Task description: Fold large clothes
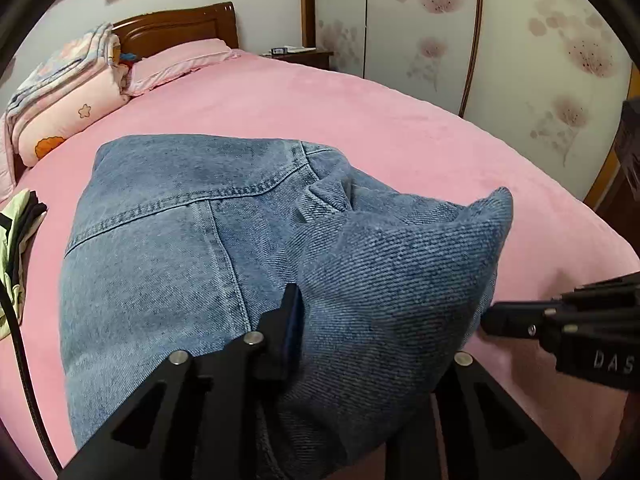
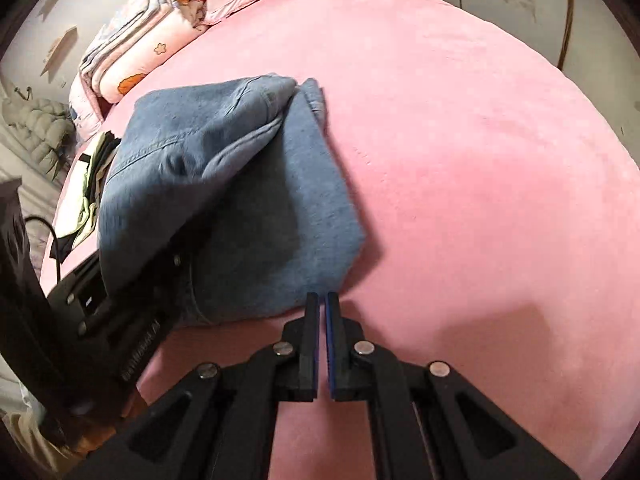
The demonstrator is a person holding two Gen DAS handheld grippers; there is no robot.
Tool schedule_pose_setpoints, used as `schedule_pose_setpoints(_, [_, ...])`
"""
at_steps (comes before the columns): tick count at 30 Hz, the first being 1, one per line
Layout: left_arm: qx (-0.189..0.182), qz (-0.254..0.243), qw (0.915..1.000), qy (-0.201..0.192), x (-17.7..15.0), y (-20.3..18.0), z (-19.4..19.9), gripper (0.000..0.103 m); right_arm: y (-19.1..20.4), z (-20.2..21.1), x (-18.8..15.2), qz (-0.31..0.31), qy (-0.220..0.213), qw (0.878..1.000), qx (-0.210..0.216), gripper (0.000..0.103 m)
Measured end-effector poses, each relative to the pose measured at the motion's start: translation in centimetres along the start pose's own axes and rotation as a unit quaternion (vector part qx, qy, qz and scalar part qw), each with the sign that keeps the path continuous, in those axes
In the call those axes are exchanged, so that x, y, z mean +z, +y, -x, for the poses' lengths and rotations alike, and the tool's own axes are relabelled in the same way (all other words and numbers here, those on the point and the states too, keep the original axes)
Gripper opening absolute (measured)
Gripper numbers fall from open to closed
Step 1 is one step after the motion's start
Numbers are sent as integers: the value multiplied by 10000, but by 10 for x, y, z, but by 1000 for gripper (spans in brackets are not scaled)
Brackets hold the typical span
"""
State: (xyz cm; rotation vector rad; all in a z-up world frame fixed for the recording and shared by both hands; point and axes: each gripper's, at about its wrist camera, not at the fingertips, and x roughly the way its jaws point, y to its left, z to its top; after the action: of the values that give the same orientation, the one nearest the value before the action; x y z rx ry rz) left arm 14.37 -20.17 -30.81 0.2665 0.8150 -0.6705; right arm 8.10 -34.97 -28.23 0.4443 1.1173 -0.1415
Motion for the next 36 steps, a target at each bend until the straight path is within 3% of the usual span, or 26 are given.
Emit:
schedule_pose_setpoints(5, [-406,185,9987,238,16,4,11,61,6,6,18,-84,-37,10000,21,3])
schedule_pose_setpoints(9, [-1010,715,9921,209,13,13,57,65,1,24,34,-252,-77,9995,171,6])
schedule_pose_setpoints(10, [-1055,847,9907,135,13,20,69,70,-4,32,33,-327,-91,9991,257,9])
schedule_pose_setpoints(12, [-1013,1159,9881,-53,11,36,93,79,-6,44,39,-504,-149,9973,509,34])
schedule_pose_setpoints(13, [-941,1308,9869,-120,9,43,104,81,-6,50,42,-575,-184,9959,671,42])
schedule_pose_setpoints(14, [-815,1449,9860,-144,9,54,110,82,-5,53,44,-604,-202,9947,810,54])
schedule_pose_setpoints(15, [-584,1629,9848,-119,6,69,113,82,-2,55,48,-605,-200,9931,981,60])
schedule_pose_setpoints(18, [84,2019,9793,99,-6,109,106,81,13,42,60,-490,-26,9926,1113,62])
schedule_pose_setpoints(21, [512,2373,9693,381,-18,139,84,81,26,17,66,-241,283,9941,1017,62])
schedule_pose_setpoints(25, [549,2814,9565,540,-37,167,58,81,36,-17,75,145,575,9940,924,62])
schedule_pose_setpoints(28, [426,3024,9502,620,-42,172,43,81,38,-32,83,191,762,9909,1096,62])
schedule_pose_setpoints(36, [269,2753,9593,569,-43,164,33,81,41,-40,91,374,775,9921,912,62])
